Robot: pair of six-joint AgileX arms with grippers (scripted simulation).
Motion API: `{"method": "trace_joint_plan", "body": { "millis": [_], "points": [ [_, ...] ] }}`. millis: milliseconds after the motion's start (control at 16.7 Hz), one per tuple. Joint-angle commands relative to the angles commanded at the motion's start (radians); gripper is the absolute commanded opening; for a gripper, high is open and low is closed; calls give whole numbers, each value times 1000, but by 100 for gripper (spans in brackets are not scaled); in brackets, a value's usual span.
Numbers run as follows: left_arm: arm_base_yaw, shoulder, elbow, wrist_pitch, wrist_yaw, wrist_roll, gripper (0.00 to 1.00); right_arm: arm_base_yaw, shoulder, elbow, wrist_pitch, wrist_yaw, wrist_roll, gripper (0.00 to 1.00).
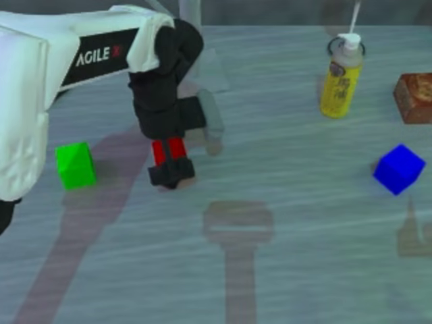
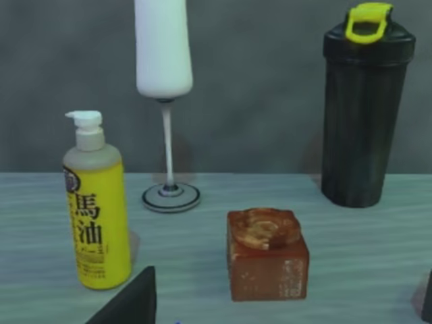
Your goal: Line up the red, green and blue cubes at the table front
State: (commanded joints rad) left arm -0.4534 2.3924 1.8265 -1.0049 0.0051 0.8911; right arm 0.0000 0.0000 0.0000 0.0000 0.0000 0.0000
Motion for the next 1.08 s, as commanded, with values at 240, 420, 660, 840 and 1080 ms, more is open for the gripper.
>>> {"method": "trace_joint_plan", "body": {
  "millis": [240, 420, 660, 840, 1080],
  "points": [
    [0, 0, 0, 0, 0, 0, 62, 0, 0, 0, 0, 0, 0, 100],
    [0, 0, 0, 0, 0, 0, 40, 0, 0, 0, 0, 0, 0, 100],
    [0, 0, 0, 0, 0, 0, 10, 0, 0, 0, 0, 0, 0, 100],
    [0, 0, 0, 0, 0, 0, 0, 0, 0, 0, 0, 0, 0, 100],
    [0, 0, 0, 0, 0, 0, 0, 0, 0, 0, 0, 0, 0, 100]
  ]
}}
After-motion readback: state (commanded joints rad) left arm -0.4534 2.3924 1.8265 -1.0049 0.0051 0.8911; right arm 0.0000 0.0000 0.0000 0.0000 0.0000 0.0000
